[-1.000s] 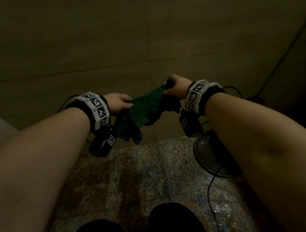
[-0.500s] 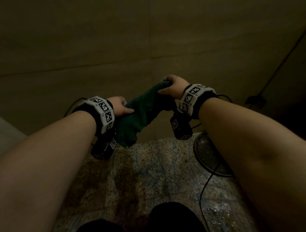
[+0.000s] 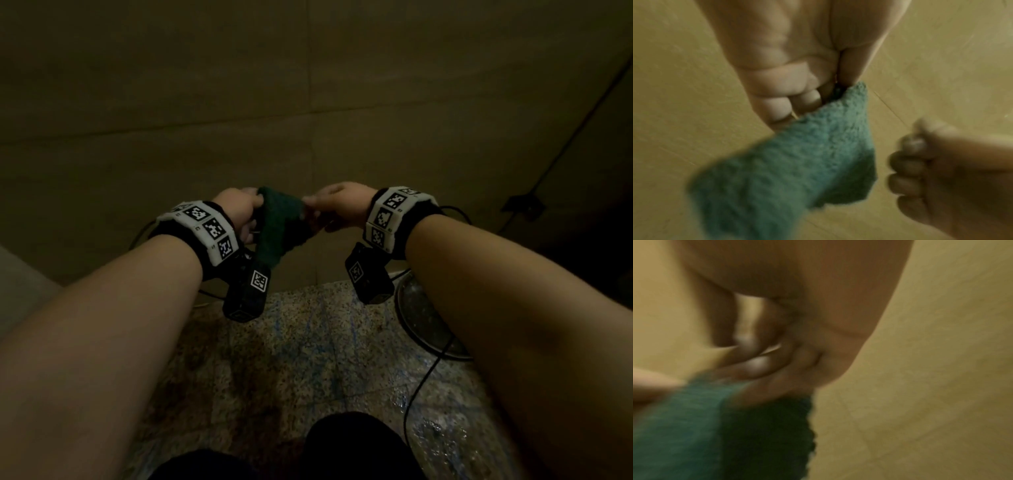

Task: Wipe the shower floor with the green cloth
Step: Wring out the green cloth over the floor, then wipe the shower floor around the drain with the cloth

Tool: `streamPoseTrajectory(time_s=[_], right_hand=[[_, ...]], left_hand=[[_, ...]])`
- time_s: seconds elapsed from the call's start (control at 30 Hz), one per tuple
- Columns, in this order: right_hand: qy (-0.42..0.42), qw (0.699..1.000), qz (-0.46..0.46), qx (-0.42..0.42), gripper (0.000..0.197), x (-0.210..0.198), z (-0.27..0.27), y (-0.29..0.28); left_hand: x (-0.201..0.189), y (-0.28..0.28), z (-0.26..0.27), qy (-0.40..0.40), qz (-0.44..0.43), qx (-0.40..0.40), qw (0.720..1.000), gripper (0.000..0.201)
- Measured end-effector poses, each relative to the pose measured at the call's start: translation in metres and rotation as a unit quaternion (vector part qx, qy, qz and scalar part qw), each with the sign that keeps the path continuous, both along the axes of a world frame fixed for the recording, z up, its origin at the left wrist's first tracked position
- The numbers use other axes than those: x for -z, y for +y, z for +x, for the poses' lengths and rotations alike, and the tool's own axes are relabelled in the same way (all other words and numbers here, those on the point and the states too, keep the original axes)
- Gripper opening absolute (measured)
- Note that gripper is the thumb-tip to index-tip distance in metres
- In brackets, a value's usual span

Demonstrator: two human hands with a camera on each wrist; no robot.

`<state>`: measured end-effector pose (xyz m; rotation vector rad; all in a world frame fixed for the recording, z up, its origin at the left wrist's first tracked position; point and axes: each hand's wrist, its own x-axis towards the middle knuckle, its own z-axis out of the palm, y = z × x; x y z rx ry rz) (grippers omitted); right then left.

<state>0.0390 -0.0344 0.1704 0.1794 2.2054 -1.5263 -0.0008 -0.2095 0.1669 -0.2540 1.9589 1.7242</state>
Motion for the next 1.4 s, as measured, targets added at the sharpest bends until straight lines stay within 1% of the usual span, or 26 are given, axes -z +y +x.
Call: streamPoseTrajectory(time_s=[0.03,0.07,0.13,0.17,0.2,0.27,0.37,0.47,0.53,0.57,0.6,0.67,0.73,0.8,0.83,0.87,0.9,0.97,1.03,1.1,1.2,1.27,1.3,1.33,1.37,1.4], right_hand=[[0.021,0.999,0.026,0.028,0.017,0.002,-0.002,0.003],[0.036,0.997,0.055,0.043,0.021,0.003,-0.003,0.006],[0.033,0.994,0.097,0.047,0.058,0.007,-0.004,0.007],[0.024,0.993,0.106,0.041,0.071,0.009,-0.004,0.006],[0.016,0.993,0.109,0.031,0.076,0.011,-0.003,0.003],[-0.011,0.995,0.091,0.031,0.076,0.017,-0.004,-0.002],[-0.036,0.994,0.034,0.095,0.075,0.025,-0.003,-0.013],[-0.044,0.99,0.011,0.134,0.075,0.028,0.0,-0.02],[-0.044,0.987,0.004,0.155,0.072,0.028,0.003,-0.022],[-0.044,0.984,0.0,0.172,0.072,0.029,0.004,-0.023],[-0.041,0.982,-0.001,0.187,0.072,0.03,0.006,-0.023],[-0.034,0.978,0.031,0.202,0.071,0.035,0.01,-0.023],[-0.031,0.974,0.102,0.201,0.067,0.042,0.014,-0.018],[-0.038,0.966,0.155,0.203,0.063,0.053,0.019,-0.006],[-0.048,0.963,0.168,0.207,0.061,0.061,0.022,0.002],[-0.058,0.959,0.176,0.213,0.06,0.071,0.026,0.012],[-0.068,0.956,0.186,0.217,0.06,0.082,0.03,0.021],[-0.093,0.948,0.206,0.223,0.057,0.108,0.034,0.045],[-0.122,0.94,0.213,0.235,0.056,0.138,0.039,0.066],[-0.14,0.938,0.19,0.254,0.057,0.168,0.041,0.081],[-0.148,0.935,0.164,0.275,0.059,0.213,0.031,0.096],[-0.163,0.929,0.168,0.287,0.059,0.245,0.025,0.098],[-0.177,0.923,0.19,0.283,0.06,0.264,0.02,0.097],[-0.191,0.916,0.231,0.268,0.061,0.281,0.018,0.096],[-0.195,0.91,0.284,0.229,0.064,0.298,0.015,0.094],[-0.181,0.912,0.327,0.171,0.066,0.315,0.012,0.091]], left_hand=[[0.0,-0.002,0.0,-0.002,0.006,0.001,1.0,0.028],[0.001,-0.004,0.001,-0.003,0.014,0.004,1.0,0.03],[0.002,-0.008,0.003,-0.008,0.027,0.01,1.0,0.032],[0.002,-0.01,0.003,-0.011,0.03,0.016,0.999,0.03],[0.003,-0.012,0.003,-0.015,0.033,0.02,0.999,0.03],[0.005,-0.018,0.001,-0.028,0.044,0.026,0.998,0.029],[0.011,-0.028,-0.003,-0.048,0.062,0.045,0.996,0.03],[0.017,-0.032,-0.005,-0.056,0.07,0.076,0.993,0.032],[0.02,-0.031,-0.008,-0.045,0.047,0.118,0.991,0.025],[0.022,-0.03,-0.011,-0.031,0.025,0.143,0.989,0.024],[0.025,-0.027,-0.013,-0.017,0.005,0.161,0.987,0.03],[0.033,-0.02,-0.018,-0.007,-0.01,0.185,0.983,0.038],[0.042,-0.009,-0.018,0.007,-0.019,0.202,0.979,0.037],[0.054,0.003,-0.015,0.01,-0.059,0.235,0.97,0.035],[0.063,0.009,-0.013,0.012,-0.096,0.261,0.961,0.037],[0.074,0.014,-0.012,0.025,-0.144,0.295,0.944,0.039],[0.089,0.019,-0.011,0.049,-0.2,0.332,0.921,0.04],[0.122,0.032,-0.012,0.107,-0.305,0.401,0.857,0.039],[0.161,0.045,-0.009,0.109,-0.374,0.446,0.806,0.044],[0.201,0.058,-0.005,0.094,-0.416,0.48,0.766,0.052],[0.254,0.075,-0.007,0.077,-0.465,0.502,0.725,0.066],[0.278,0.083,-0.009,0.057,-0.473,0.508,0.718,0.073],[0.291,0.087,-0.011,0.048,-0.48,0.506,0.715,0.077],[0.303,0.09,-0.014,0.048,-0.494,0.506,0.706,0.08],[0.315,0.094,-0.017,0.052,-0.513,0.506,0.691,0.084],[0.326,0.097,-0.02,0.057,-0.531,0.511,0.673,0.088]])
